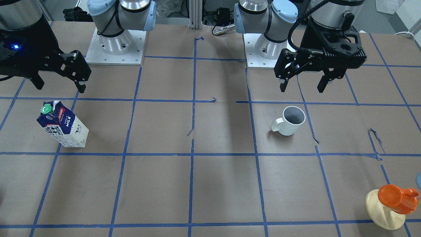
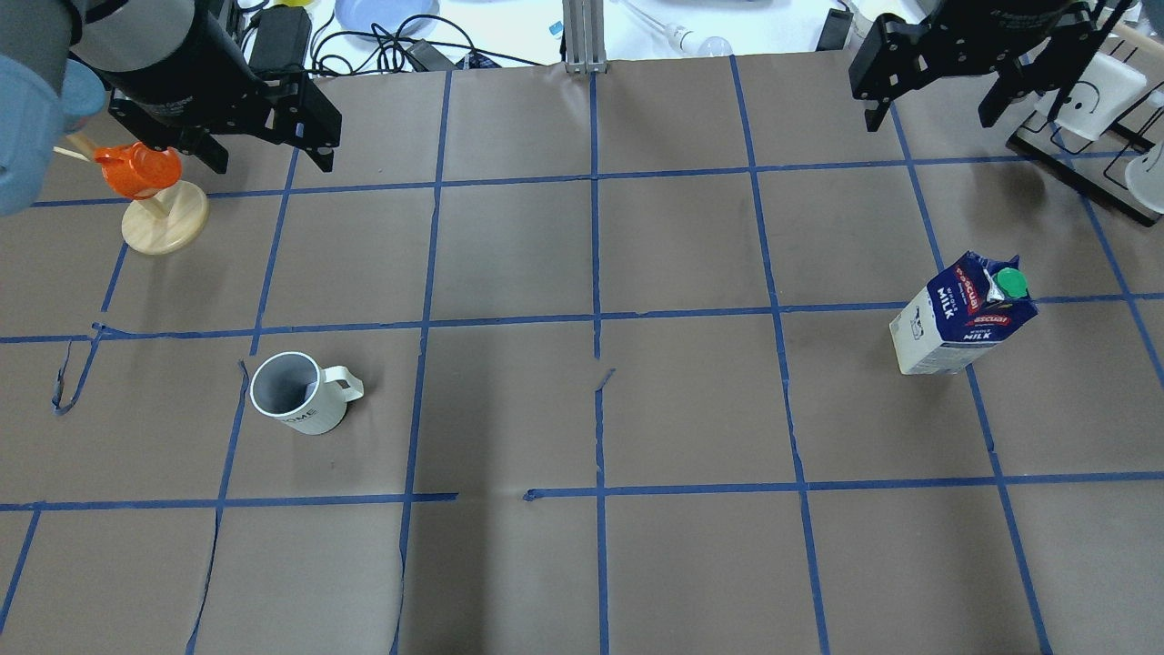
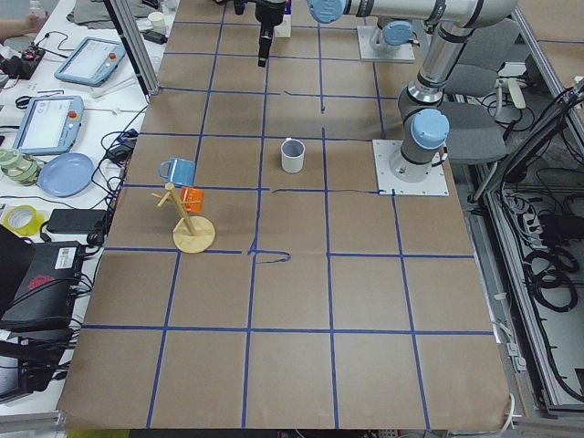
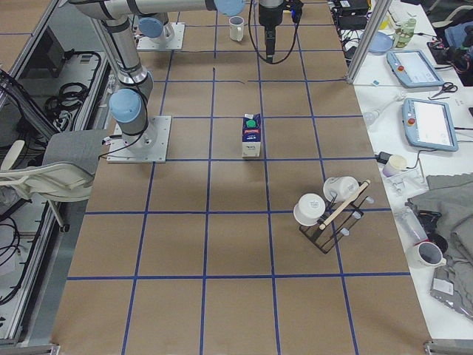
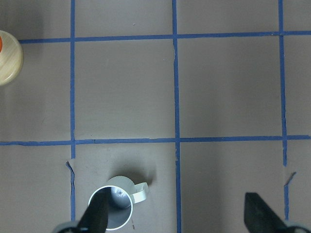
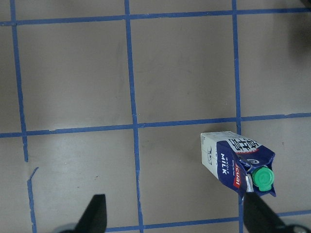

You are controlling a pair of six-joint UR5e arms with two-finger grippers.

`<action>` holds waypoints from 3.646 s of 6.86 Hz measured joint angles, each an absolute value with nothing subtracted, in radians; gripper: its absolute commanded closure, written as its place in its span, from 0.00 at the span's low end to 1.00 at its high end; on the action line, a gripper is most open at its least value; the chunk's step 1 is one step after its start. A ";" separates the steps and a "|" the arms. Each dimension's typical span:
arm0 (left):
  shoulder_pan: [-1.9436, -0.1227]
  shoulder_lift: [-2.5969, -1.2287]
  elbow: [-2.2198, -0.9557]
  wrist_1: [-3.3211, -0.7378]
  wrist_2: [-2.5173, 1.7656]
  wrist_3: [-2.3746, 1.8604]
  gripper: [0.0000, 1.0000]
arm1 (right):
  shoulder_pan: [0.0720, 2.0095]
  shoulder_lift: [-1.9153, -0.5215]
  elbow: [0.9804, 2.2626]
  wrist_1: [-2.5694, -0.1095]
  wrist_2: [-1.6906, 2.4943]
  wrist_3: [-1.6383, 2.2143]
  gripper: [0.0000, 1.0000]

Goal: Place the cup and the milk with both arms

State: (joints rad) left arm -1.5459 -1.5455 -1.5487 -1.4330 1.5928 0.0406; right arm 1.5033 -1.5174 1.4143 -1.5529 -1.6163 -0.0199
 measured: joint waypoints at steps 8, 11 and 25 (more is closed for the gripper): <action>-1.545 -1.547 -1.519 -1.549 1.585 0.015 0.00 | 1.503 -1.517 1.414 -1.552 -1.620 -0.020 0.00; -1.545 -1.548 -1.523 -1.551 1.587 0.008 0.00 | 1.503 -1.512 1.415 -1.552 -1.621 -0.021 0.00; -1.150 -1.629 -1.999 -1.269 1.524 0.352 0.00 | 1.493 -1.501 1.424 -1.546 -1.617 -0.027 0.00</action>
